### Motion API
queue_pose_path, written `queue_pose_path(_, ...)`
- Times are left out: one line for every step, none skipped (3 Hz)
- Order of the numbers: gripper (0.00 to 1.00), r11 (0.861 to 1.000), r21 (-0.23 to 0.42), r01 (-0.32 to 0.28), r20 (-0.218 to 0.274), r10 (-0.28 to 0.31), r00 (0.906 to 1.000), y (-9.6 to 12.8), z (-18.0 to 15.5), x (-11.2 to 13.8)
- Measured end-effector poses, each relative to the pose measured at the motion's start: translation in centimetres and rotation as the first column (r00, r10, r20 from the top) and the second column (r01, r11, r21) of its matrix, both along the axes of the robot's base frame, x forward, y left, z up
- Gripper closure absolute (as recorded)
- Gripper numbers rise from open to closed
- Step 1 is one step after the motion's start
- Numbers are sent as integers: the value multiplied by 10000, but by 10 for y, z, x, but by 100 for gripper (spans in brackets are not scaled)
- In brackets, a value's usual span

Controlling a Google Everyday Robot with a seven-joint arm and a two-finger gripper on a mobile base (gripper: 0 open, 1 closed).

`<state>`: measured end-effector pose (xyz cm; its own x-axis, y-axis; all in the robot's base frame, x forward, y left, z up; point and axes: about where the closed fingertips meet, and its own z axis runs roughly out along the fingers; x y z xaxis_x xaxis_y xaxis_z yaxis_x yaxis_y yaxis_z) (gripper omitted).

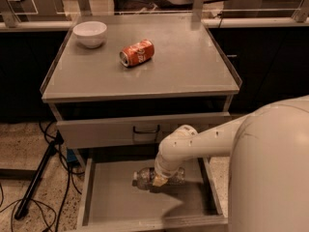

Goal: Pick water bottle from middle drawer and place on counter

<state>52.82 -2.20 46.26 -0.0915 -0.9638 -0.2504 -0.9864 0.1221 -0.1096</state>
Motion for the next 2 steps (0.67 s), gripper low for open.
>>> queue_pose_path(100, 9982, -573, 198, 102, -192, 9998, -26, 27, 4)
queue_pose_path(100, 9933, -963, 634, 351, -603, 9976, -60, 72, -4)
